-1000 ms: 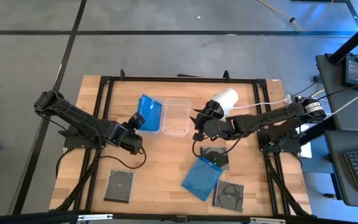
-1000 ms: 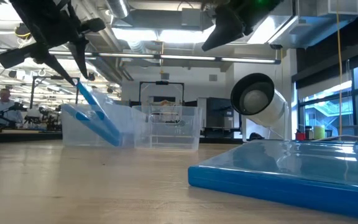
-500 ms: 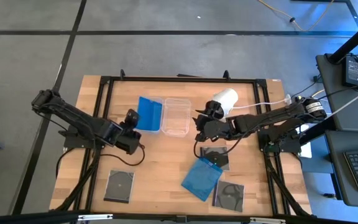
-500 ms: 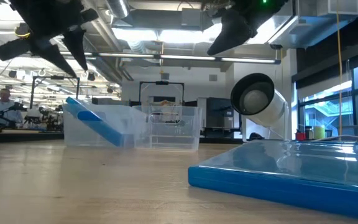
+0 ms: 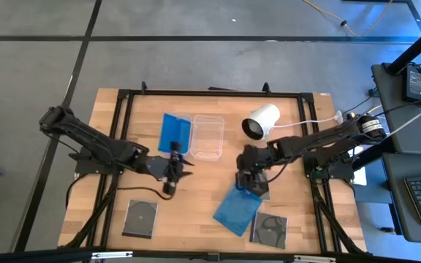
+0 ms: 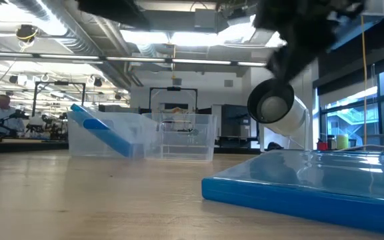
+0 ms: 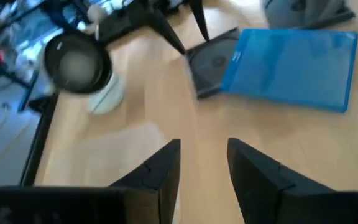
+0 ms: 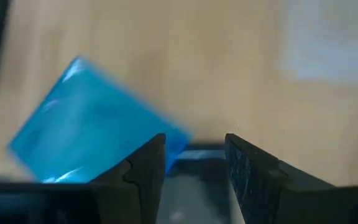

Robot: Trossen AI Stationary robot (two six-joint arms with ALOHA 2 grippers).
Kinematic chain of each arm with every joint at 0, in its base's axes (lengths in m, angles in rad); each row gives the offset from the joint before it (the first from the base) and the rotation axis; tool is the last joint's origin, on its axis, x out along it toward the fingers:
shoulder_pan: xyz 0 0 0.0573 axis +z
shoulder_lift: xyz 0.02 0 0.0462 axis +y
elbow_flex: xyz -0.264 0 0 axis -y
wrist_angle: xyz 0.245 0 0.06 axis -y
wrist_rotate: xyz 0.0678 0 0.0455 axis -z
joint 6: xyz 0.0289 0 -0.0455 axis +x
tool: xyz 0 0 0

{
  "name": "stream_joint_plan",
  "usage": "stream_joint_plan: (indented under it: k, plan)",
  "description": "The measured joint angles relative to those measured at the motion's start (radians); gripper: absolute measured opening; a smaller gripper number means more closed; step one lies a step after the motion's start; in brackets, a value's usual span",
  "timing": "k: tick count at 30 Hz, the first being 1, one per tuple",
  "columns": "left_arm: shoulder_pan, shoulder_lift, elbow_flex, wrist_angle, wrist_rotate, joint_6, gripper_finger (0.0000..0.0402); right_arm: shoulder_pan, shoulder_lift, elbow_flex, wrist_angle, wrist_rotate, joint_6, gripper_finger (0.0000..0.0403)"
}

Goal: Pick & place jewel cases by type
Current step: Put the blue cd case into the left transparent bin

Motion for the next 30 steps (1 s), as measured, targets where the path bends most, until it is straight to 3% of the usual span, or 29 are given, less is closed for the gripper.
stream_joint_plan:
  k: [4, 14, 21, 30]
  plan:
    - [0.005, 0.124, -0.001, 0.101, 0.007, 0.055, 0.0126, 0.0, 0.0, -0.111, 0.088, -0.138, 0.105, 0.0168]
    - [0.012, 0.375, -0.002, 0.323, 0.015, 0.079, 0.0125, -0.012, 0.0, -0.218, 0.15, -0.222, 0.161, 0.0168]
    - [0.011, 0.404, -0.002, 0.382, 0.004, 0.127, 0.0125, -0.012, 0.0, -0.254, 0.201, -0.227, 0.293, 0.0168]
    - [-0.009, 0.4, -0.002, 0.38, 0.005, 0.05, 0.0125, -0.012, 0.0, -0.269, 0.259, -0.195, 0.414, 0.0168]
